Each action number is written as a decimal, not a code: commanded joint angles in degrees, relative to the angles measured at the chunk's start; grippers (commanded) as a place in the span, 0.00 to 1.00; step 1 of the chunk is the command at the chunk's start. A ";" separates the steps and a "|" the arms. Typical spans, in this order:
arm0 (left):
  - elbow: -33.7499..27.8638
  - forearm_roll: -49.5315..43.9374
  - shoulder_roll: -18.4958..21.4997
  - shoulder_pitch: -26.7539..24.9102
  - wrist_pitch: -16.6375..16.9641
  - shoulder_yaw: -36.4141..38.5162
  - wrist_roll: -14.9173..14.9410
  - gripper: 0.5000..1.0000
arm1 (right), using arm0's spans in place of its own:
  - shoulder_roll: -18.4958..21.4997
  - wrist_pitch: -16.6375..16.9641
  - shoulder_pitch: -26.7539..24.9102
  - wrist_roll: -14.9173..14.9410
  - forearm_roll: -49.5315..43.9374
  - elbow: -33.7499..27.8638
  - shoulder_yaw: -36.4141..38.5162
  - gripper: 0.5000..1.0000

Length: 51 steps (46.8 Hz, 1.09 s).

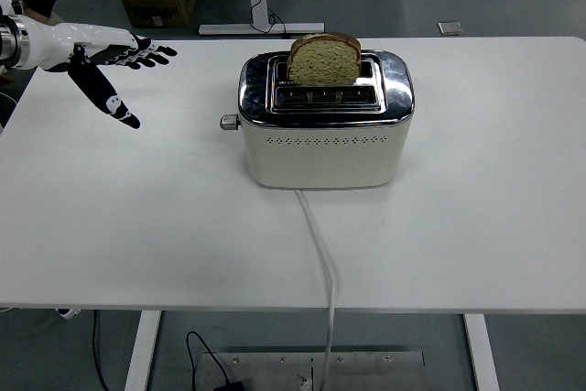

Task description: Press down toaster

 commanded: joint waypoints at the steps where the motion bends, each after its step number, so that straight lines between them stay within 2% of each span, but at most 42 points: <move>1: 0.01 0.05 -0.38 0.10 -0.01 0.73 0.00 1.00 | 0.00 -0.01 -0.03 0.00 0.08 0.00 -0.08 1.00; 11: -0.17 0.05 -2.40 0.18 -0.01 1.35 0.18 1.00 | 0.00 -0.01 -0.03 0.00 0.17 0.00 0.01 1.00; 21: -3.42 0.05 -2.58 0.27 -0.01 3.54 0.18 1.00 | 0.00 -0.01 -0.03 0.00 0.08 0.00 0.01 1.00; 40: -3.33 -0.04 -2.84 0.62 -0.01 3.98 0.18 1.00 | 0.00 -0.01 -0.03 0.00 0.08 0.00 0.01 1.00; 51: -3.24 -0.04 -4.42 0.71 -0.01 3.98 0.18 1.00 | 0.00 -0.01 -0.03 0.00 0.17 0.00 0.01 1.00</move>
